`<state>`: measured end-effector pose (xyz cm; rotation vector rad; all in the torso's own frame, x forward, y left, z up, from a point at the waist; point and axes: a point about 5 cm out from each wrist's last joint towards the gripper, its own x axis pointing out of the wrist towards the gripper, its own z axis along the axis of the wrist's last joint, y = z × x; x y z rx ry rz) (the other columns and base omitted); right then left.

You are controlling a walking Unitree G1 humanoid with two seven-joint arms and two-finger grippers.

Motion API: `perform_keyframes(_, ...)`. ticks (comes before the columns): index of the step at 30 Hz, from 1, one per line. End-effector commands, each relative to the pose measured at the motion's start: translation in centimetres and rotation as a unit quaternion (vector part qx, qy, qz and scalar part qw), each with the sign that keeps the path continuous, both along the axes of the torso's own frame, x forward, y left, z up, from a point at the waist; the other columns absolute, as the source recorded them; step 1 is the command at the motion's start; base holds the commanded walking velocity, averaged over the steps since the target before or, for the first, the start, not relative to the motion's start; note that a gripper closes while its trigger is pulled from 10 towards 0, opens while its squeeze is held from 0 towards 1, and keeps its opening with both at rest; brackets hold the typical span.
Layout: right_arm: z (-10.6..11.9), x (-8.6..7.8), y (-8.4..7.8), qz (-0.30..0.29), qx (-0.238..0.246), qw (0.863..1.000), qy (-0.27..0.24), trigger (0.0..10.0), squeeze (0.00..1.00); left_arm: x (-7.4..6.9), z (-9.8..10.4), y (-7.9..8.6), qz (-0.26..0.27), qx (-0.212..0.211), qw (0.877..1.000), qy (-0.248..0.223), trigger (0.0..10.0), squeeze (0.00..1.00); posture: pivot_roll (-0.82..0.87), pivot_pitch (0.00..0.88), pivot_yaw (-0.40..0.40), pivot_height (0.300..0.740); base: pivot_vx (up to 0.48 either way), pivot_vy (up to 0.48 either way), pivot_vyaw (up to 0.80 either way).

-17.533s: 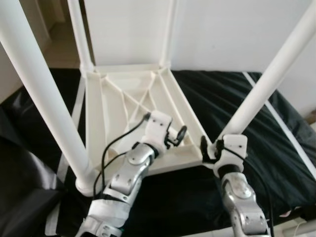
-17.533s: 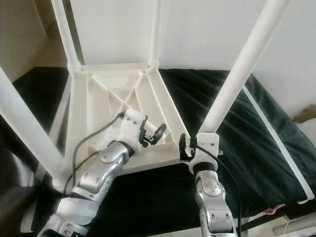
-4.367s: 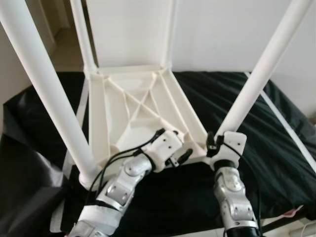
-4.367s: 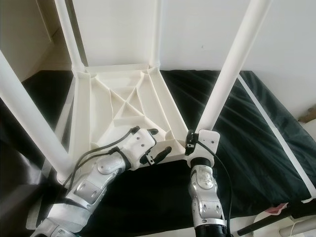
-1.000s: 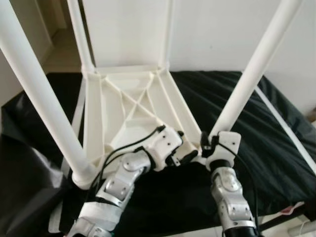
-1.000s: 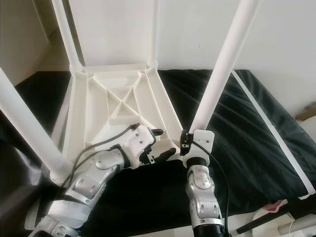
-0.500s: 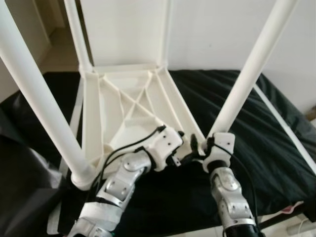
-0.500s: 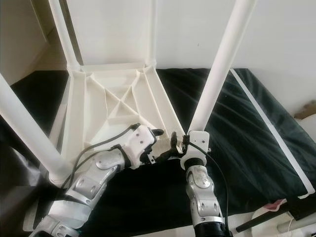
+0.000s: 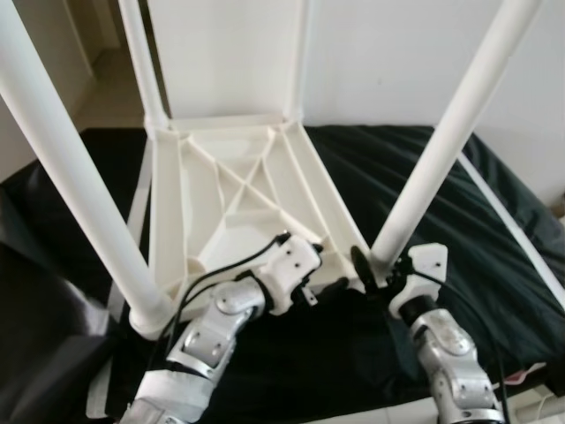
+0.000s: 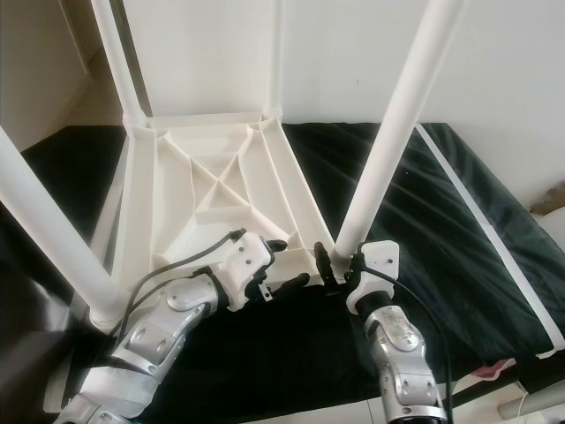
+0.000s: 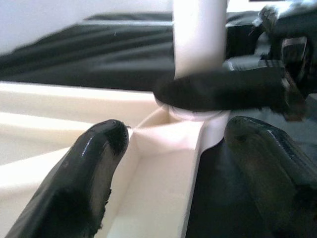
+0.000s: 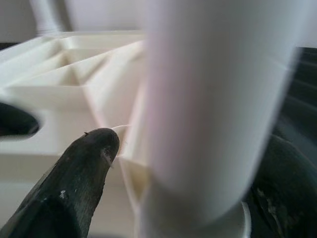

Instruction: Building children table

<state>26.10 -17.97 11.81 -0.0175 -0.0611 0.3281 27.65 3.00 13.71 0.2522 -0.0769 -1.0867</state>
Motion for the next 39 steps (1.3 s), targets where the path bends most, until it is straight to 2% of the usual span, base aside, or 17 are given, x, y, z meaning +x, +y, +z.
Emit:
perform_keyframes(1, -0.1, -0.2, -0.5, 0.011, 0.002, 1.000, 0.009, 10.0, 1.00, -0.4, -0.2, 0.0, -0.018, 0.004, 1.000, 0.008, 10.0, 0.00, -0.01, 0.000, -0.042, 0.740, 0.000, 0.000, 0.00)
perform_keyframes(2, -0.1, -0.2, -0.5, 0.011, 0.002, 1.000, 0.009, 10.0, 1.00, -0.4, -0.2, 0.0, -0.018, 0.004, 1.000, 0.008, 10.0, 0.00, -0.01, 0.000, -0.042, 0.740, 0.000, 0.000, 0.00)
perform_keyframes(3, 0.1, -0.1, -1.6, 0.029, -0.019, 0.999, 0.010, 10.0, 1.00, -0.5, -0.2, 0.3, -0.026, 0.006, 1.000, 0.009, 10.0, 0.00, -0.01, 0.000, -0.035, 0.740, 0.000, 0.000, 0.00)
perform_keyframes(5, 0.4, 0.1, -2.2, 0.052, -0.036, 0.998, 0.015, 10.0, 1.00, -0.6, -0.1, 0.6, -0.033, 0.008, 0.999, 0.010, 10.0, 0.00, -0.01, 0.000, -0.033, 0.740, 0.000, 0.000, 0.00)
perform_keyframes(11, 0.7, 0.7, -2.6, 0.098, -0.066, 0.993, 0.026, 10.0, 1.00, -0.8, -0.1, 1.0, -0.044, 0.015, 0.999, 0.010, 10.0, 0.00, -0.01, 0.000, -0.032, 0.740, 0.000, 0.000, 0.00)
perform_keyframes(12, 0.8, 1.1, -2.4, 0.115, -0.077, 0.990, 0.029, 10.0, 0.18, -0.7, 0.0, 1.1, -0.045, 0.017, 0.999, 0.009, 10.0, 0.00, -0.01, 0.000, -0.033, 0.740, 0.000, 0.000, 0.00)
perform_keyframes(13, 0.9, 1.4, -2.2, 0.128, -0.087, 0.987, 0.031, 10.0, 0.00, -0.7, 0.0, 1.1, -0.046, 0.017, 0.999, 0.009, 10.0, 0.00, -0.01, 0.000, -0.034, 0.740, 0.000, 0.000, 0.00)
perform_keyframes(15, 0.9, 1.4, -2.2, 0.128, -0.087, 0.987, 0.031, 10.0, 0.00, -0.7, 0.0, 1.1, -0.046, 0.017, 0.999, 0.009, 10.0, 0.00, -0.01, 0.000, -0.034, 0.740, 0.000, 0.000, 0.00)
perform_keyframes(17, 0.7, 1.7, -1.7, 0.154, -0.095, 0.983, 0.038, 10.0, 0.00, -0.7, 0.2, 0.9, -0.048, 0.016, 0.999, 0.008, 10.0, 0.00, -0.01, 0.000, -0.039, 0.740, 0.000, 0.000, 0.00)
perform_keyframes(18, 0.5, 1.9, -1.3, 0.163, -0.100, 0.981, 0.040, 3.8, 0.00, -0.8, 0.2, 0.8, -0.049, 0.016, 0.999, 0.007, 10.0, 0.00, 0.00, 0.000, -0.042, 0.740, 0.000, 0.000, 0.00)
perform_keyframes(19, 0.5, 1.9, -1.3, 0.163, -0.100, 0.981, 0.040, 3.8, 0.00, -0.8, 0.2, 0.8, -0.049, 0.016, 0.999, 0.007, 10.0, 0.00, 0.00, 0.000, -0.042, 0.740, 0.000, 0.000, 0.00)
perform_keyframes(20, 0.3, 2.0, -1.1, 0.171, -0.100, 0.979, 0.043, 0.2, 0.00, -0.9, 0.3, 0.7, -0.050, 0.014, 0.999, 0.006, 10.0, 0.00, 0.00, 0.000, -0.048, 0.740, 0.000, 0.000, 0.00)
perform_keyframes(22, 0.1, 2.0, -0.9, 0.179, -0.106, 0.977, 0.045, 0.0, 0.00, -0.9, 0.3, 0.6, -0.049, 0.013, 0.999, 0.005, 10.0, 0.00, 0.01, 0.000, -0.050, 0.740, 0.000, 0.000, 0.00)
perform_keyframes(32, -0.5, 1.4, -1.6, 0.185, -0.095, 0.976, 0.069, 0.0, 0.00, -1.0, 0.1, 0.7, -0.047, 0.015, 0.999, 0.007, 10.0, 0.00, 0.01, 0.000, -0.051, 0.740, 0.000, 0.000, 0.00)
perform_keyframes(33, -0.7, 1.3, -1.9, 0.176, -0.092, 0.977, 0.076, 10.0, 0.00, -1.0, 0.2, 0.6, -0.047, 0.014, 0.999, 0.007, 10.0, 0.00, 0.00, 0.000, -0.049, 0.740, 0.000, 0.000, 0.00)
perform_keyframes(39, -1.1, 0.7, -1.9, 0.128, -0.056, 0.987, 0.082, 10.0, 0.00, -1.0, 0.2, 0.3, -0.049, 0.013, 0.999, 0.008, 10.0, 0.00, -0.01, 0.000, -0.045, 0.740, 0.000, 0.000, 0.00)
